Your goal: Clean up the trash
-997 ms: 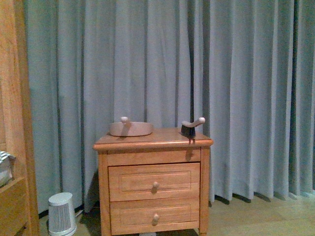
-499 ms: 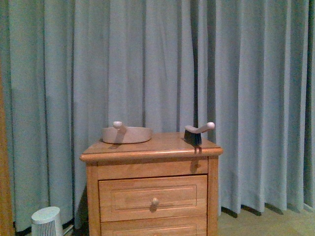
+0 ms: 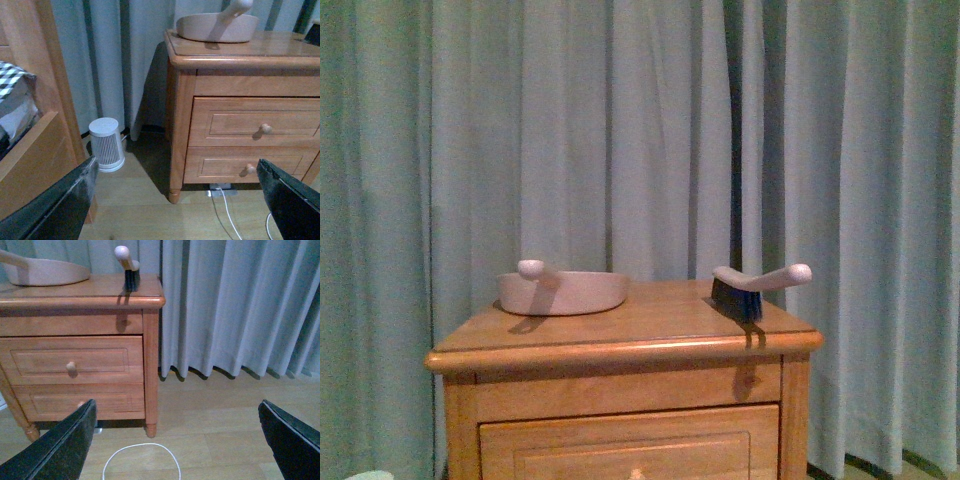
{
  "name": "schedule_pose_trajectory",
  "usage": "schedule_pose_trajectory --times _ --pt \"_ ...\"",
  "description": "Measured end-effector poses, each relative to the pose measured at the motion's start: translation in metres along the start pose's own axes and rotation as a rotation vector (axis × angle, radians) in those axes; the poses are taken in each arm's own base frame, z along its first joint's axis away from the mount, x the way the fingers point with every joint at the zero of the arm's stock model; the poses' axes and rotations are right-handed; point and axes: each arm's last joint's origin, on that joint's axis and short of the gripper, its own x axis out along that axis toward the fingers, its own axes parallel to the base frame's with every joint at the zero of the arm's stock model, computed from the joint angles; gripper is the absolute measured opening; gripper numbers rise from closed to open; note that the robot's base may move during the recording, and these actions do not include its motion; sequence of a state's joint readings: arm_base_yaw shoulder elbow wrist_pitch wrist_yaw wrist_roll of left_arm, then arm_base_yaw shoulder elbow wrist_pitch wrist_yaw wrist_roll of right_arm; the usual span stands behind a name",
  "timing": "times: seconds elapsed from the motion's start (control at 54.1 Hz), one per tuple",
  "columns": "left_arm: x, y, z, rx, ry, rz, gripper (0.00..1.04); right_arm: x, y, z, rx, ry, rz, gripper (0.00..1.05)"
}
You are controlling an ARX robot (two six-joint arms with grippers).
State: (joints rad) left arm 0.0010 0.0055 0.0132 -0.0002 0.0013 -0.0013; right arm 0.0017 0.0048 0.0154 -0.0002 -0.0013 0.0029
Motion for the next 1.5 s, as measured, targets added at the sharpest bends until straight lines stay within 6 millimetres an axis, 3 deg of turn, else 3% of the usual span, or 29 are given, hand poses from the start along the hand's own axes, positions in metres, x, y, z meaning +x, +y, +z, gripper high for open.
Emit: schedule_pose_trajectory --times 1.33,1.422,1.496 --pt "0.0 0.0 -0.001 -0.031 0.041 -0.036 0.97 0.0 0.0 0.0 0.0 0.0 -0.001 0.98" --pt "0.014 0.001 0.009 -0.084 0.124 -0.068 0.97 0.0 0.0 0.0 0.0 0.0 0.0 0.98" --pt "0.034 0.001 0.031 -0.057 0.098 -0.045 0.97 0.0 0.0 0.0 0.0 0.0 -0.001 0.98"
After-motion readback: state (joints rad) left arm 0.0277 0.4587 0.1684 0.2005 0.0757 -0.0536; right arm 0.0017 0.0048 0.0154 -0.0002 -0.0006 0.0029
